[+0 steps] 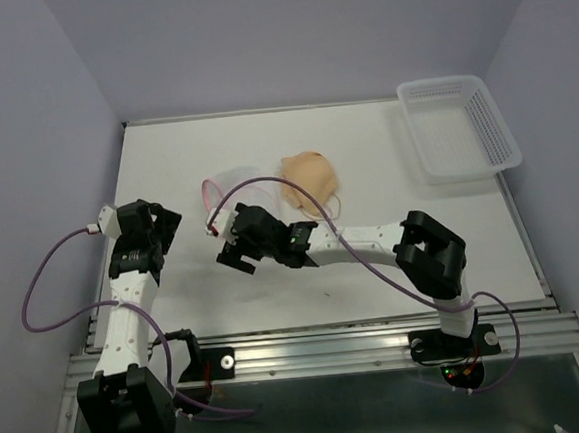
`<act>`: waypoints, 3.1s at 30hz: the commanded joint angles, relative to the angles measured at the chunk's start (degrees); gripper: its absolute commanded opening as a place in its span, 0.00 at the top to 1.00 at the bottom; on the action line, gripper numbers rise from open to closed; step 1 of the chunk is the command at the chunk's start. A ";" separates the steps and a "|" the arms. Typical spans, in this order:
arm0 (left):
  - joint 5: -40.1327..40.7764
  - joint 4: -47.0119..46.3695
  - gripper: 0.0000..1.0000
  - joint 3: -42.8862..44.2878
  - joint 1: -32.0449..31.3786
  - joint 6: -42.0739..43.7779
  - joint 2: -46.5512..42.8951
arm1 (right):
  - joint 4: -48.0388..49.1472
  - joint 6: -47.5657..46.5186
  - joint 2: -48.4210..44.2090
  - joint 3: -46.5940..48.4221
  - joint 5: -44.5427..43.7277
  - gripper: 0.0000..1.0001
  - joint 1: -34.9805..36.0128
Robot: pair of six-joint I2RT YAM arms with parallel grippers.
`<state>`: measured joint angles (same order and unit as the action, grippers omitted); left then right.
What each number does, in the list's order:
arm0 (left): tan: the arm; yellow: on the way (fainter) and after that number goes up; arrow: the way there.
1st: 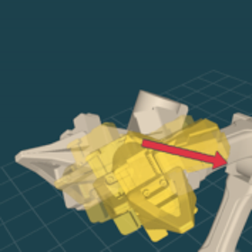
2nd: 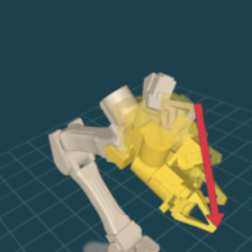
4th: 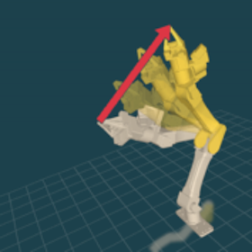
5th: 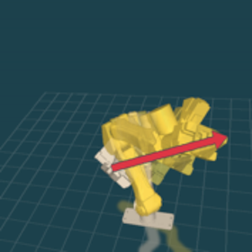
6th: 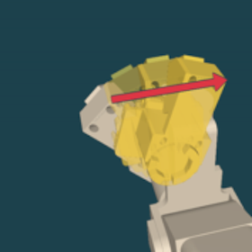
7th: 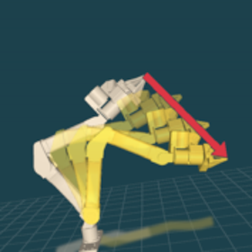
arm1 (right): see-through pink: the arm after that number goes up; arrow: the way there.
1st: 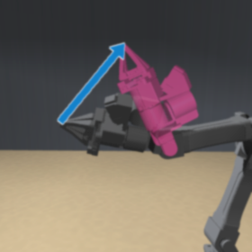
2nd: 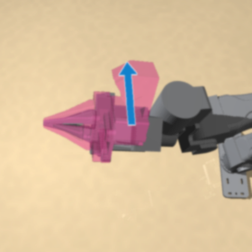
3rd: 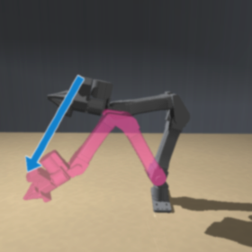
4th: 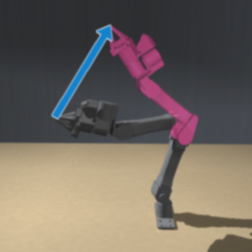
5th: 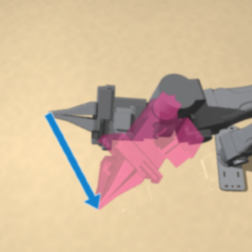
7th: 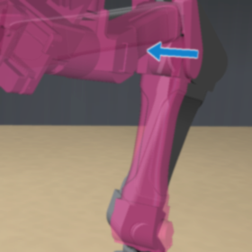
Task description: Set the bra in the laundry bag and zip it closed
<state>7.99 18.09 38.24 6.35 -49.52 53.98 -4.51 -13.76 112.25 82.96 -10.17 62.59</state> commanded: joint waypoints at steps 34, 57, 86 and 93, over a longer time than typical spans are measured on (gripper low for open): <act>-5.70 -5.60 0.01 -2.20 2.70 4.60 0.16 | 14.79 -11.65 -0.96 -4.38 -13.49 0.99 3.42; -19.15 -16.59 0.01 0.07 1.92 8.29 7.01 | 11.37 0.05 -12.76 -8.69 4.29 0.99 -5.55; -23.80 -24.50 1.00 9.40 -8.72 21.91 33.74 | 6.37 14.47 -6.26 -1.14 39.41 0.59 -18.02; -23.63 -24.94 1.00 9.31 -9.78 22.27 33.13 | -1.46 8.05 2.18 8.01 43.40 0.24 -19.69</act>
<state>-16.03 -5.10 47.86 -2.96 -28.53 90.04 -2.48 -3.11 113.14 87.26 27.29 42.63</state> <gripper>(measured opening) 0.047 0.704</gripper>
